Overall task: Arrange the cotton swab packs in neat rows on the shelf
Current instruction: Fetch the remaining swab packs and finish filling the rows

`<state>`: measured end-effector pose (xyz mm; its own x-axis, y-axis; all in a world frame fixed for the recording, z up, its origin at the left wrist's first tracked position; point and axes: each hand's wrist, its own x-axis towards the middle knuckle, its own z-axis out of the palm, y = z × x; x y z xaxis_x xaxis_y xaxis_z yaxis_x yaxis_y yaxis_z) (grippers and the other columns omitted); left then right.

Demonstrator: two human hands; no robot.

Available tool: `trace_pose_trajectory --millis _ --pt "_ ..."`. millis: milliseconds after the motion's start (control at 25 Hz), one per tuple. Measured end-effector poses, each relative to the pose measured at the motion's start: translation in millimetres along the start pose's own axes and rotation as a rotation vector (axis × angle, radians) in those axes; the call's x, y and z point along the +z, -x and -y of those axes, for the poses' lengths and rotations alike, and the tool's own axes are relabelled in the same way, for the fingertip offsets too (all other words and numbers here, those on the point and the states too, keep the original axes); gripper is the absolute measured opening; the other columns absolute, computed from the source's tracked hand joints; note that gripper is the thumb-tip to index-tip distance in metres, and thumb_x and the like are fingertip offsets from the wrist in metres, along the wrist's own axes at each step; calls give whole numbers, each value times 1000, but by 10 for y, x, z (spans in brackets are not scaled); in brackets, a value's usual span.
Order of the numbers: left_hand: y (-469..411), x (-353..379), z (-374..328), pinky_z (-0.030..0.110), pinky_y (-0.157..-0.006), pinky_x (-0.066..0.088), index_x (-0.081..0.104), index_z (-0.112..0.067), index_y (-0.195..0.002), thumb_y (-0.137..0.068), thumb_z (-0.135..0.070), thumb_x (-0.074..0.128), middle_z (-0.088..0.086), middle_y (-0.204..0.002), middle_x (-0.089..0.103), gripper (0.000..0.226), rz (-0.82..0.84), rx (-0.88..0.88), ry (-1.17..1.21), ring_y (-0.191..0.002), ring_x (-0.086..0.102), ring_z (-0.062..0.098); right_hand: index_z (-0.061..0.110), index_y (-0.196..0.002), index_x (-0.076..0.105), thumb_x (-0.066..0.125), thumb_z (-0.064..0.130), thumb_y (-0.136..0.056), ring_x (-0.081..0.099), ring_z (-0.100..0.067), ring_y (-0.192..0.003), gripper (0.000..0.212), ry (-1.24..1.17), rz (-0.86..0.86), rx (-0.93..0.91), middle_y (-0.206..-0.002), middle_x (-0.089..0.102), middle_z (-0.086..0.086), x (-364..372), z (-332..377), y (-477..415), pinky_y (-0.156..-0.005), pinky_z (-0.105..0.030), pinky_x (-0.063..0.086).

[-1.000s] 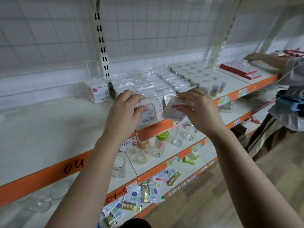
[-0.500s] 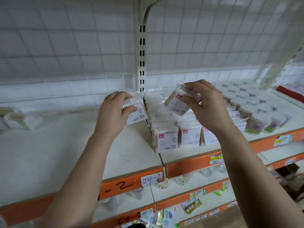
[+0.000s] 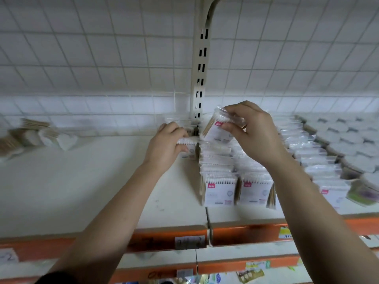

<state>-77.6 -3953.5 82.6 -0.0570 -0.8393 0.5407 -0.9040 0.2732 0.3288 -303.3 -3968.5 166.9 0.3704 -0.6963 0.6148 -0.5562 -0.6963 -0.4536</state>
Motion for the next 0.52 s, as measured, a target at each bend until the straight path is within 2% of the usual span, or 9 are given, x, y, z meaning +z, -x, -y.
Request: trace_pose_trajectory --millis 80,200,280,360,520 --pt "-55 -28 -31 39 -69 52 68 -17 -103 -68 -25 80 0 -99 61 38 10 -41 -73 -97 47 23 6 -112 65 69 12 -84 47 1 -82 29 -7 24 -35 -96 57 2 20 -15 -60 -78 0 34" --pt "-173 -34 -87 38 -82 47 62 -18 -120 -75 -26 76 2 -111 61 48 71 -153 -120 -107 47 27 8 -112 65 69 16 -85 52 -11 -88 29 -2 72 -59 -99 60 1 64 -47 -147 -80 -5 35" --pt "-195 -13 -109 35 -86 43 64 -14 -119 -76 -21 75 6 -108 59 45 84 -169 -91 -105 47 30 10 -112 66 69 19 -85 55 -19 -93 29 16 94 -77 -100 62 0 107 -63 -195 -83 -15 36" --pt "-182 -4 -93 32 -88 42 67 -10 -116 -77 -14 74 10 -104 59 39 60 -166 -50 -102 50 33 12 -112 66 70 22 -85 55 -22 -96 29 34 110 -96 -99 63 1 153 -72 -240 -84 -19 35" --pt "-133 -119 -44 39 -88 47 64 -12 -120 -89 -16 62 9 -113 56 31 -54 -212 -34 -110 51 28 12 -110 66 71 23 -83 56 -26 -97 30 42 147 -138 -100 66 -2 234 -24 -318 -85 -26 39"
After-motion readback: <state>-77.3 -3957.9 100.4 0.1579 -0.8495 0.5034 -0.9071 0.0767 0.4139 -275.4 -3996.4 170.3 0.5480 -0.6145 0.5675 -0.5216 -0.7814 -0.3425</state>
